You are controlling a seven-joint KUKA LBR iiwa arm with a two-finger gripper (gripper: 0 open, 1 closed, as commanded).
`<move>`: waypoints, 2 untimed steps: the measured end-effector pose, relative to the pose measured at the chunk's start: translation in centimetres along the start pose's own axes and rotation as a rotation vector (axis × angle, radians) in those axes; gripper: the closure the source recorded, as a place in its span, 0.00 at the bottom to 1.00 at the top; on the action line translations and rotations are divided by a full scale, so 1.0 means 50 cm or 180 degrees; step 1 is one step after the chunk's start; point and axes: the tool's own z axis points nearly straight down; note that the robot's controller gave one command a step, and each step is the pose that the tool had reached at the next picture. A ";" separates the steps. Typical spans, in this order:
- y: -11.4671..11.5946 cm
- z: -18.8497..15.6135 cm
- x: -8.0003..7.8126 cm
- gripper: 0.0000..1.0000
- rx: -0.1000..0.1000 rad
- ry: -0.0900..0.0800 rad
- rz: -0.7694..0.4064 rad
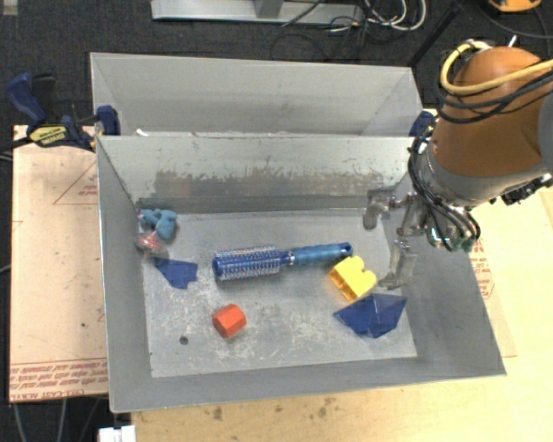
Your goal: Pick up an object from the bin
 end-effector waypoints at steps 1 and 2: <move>-0.091 0.352 0.108 0.00 0.0003 -0.0028 0.0332; -0.069 0.288 0.073 0.00 0.0002 -0.0033 -0.0111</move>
Offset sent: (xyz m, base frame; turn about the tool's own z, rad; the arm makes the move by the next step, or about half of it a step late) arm -0.0553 -0.0442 -0.1743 0.0989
